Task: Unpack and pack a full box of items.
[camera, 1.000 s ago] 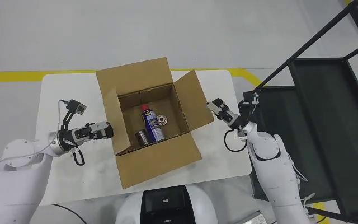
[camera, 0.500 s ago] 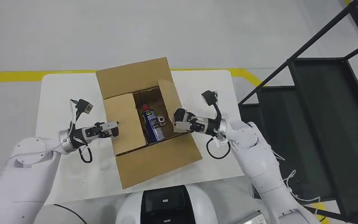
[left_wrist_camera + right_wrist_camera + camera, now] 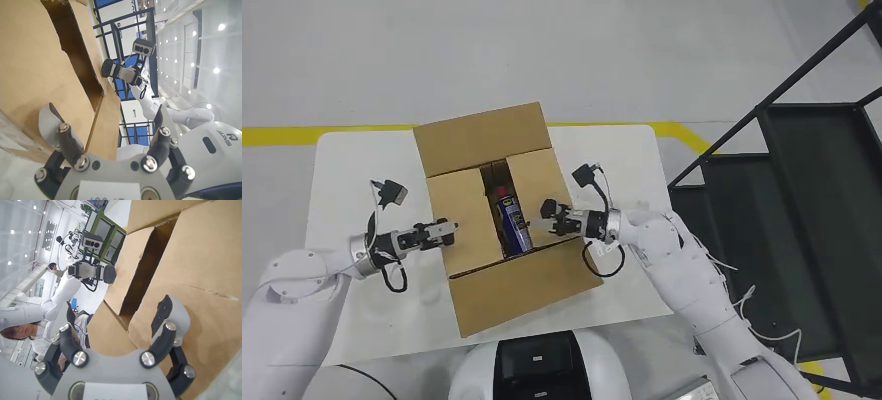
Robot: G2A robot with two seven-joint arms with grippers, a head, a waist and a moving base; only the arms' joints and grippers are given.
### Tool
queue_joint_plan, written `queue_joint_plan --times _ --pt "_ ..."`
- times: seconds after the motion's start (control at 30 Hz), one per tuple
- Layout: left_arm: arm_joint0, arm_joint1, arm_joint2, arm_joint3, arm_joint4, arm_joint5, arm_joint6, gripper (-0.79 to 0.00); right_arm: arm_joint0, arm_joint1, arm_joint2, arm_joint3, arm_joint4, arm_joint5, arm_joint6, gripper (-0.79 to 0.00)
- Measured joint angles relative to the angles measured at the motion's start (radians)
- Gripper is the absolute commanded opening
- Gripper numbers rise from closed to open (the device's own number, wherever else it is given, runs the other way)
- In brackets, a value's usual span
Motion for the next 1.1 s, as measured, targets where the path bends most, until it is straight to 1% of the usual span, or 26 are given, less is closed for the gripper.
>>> queue_joint_plan --times 0.13,0.2,0.3,0.4,0.47,0.5,0.57,0.67,0.8,0.87,0.93,1.03,1.1 --pt "0.008 0.002 -0.004 -0.006 0.007 -0.002 0.001 0.0 -0.013 0.007 -0.006 -0.039 -0.029 0.068 0.034 0.0" --pt "0.01 0.003 -0.003 -0.008 0.009 -0.002 0.005 0.0 -0.018 0.009 -0.01 -0.054 -0.023 0.073 0.039 0.0" --pt "0.015 0.004 -0.006 -0.012 -0.005 -0.005 0.003 0.0 -0.037 0.014 0.004 -0.083 0.013 0.028 0.024 0.0" --pt "0.023 0.007 -0.023 -0.02 -0.045 -0.005 -0.013 0.0 -0.087 0.026 0.049 -0.139 0.068 -0.043 0.028 0.0" --pt "0.031 0.01 -0.042 -0.027 -0.079 -0.003 -0.026 0.0 -0.14 0.041 0.099 -0.187 0.085 -0.063 0.051 0.0" --pt "0.036 0.011 -0.052 -0.03 -0.092 -0.003 -0.03 0.0 -0.166 0.047 0.126 -0.209 0.078 -0.057 0.058 0.0" --pt "0.046 0.014 -0.074 -0.038 -0.121 -0.006 -0.038 0.0 -0.236 0.063 0.193 -0.262 0.04 -0.018 0.06 0.0" --pt "0.065 0.019 -0.109 -0.047 -0.16 -0.014 -0.046 0.0 -0.35 0.08 0.291 -0.329 -0.026 0.056 0.032 0.0" --pt "0.092 0.024 -0.144 -0.061 -0.182 -0.018 -0.059 0.0 -0.469 0.093 0.362 -0.382 -0.067 0.122 0.029 0.0" --pt "0.104 0.026 -0.156 -0.068 -0.186 -0.021 -0.061 0.0 -0.497 0.096 0.362 -0.387 -0.07 0.141 0.045 0.0" --pt "0.113 0.027 -0.163 -0.073 -0.189 -0.025 -0.062 0.0 -0.497 0.098 0.347 -0.372 -0.061 0.144 0.065 0.0" --pt "0.125 0.028 -0.175 -0.081 -0.193 -0.032 -0.058 0.0 -0.469 0.098 0.296 -0.334 -0.019 0.118 0.112 0.0" --pt "0.134 0.03 -0.185 -0.089 -0.196 -0.036 -0.056 0.0 -0.439 0.097 0.251 -0.313 0.037 0.067 0.152 0.0"
